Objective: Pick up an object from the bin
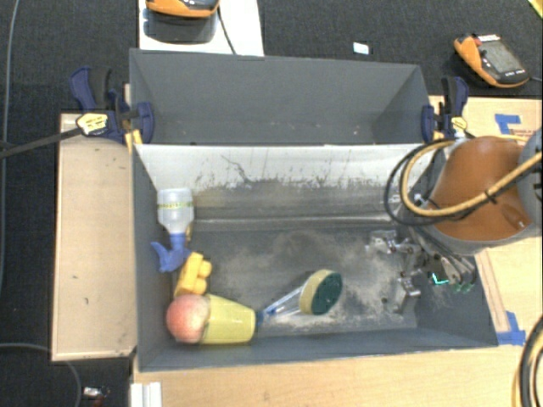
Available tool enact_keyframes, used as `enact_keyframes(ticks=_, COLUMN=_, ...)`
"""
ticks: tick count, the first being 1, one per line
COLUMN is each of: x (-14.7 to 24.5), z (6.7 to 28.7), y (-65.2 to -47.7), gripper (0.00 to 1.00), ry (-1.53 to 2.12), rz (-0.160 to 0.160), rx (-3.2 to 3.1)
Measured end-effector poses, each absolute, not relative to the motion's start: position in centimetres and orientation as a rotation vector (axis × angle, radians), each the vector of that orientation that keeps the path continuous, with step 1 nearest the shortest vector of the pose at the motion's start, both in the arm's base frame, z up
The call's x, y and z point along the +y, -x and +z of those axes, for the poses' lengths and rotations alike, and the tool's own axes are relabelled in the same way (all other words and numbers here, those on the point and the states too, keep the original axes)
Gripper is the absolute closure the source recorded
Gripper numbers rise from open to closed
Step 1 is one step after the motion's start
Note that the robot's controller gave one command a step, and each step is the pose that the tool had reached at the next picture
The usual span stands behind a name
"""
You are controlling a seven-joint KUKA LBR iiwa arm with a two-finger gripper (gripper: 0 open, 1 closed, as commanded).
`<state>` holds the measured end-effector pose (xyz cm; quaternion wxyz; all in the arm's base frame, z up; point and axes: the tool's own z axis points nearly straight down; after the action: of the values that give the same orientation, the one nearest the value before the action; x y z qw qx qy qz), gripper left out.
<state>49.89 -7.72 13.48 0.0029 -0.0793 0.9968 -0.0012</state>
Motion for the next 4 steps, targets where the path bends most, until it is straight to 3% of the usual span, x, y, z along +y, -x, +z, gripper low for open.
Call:
enact_keyframes(ticks=1, x=-6.2, z=11.9, y=-50.5, gripper=0.0, ry=0.382, rz=0.0, rx=3.116)
enact_keyframes(ticks=2, x=-3.1, z=9.3, y=-50.9, gripper=0.0, ry=0.282, rz=0.001, rx=3.124)
enact_keyframes(ticks=3, x=2.9, z=7.9, y=-52.2, gripper=0.0, ry=0.269, rz=-0.002, rx=3.12)
enact_keyframes(ticks=4, x=7.1, z=7.3, y=-53.2, gripper=0.0, ry=-0.012, rz=-0.001, rx=3.132)
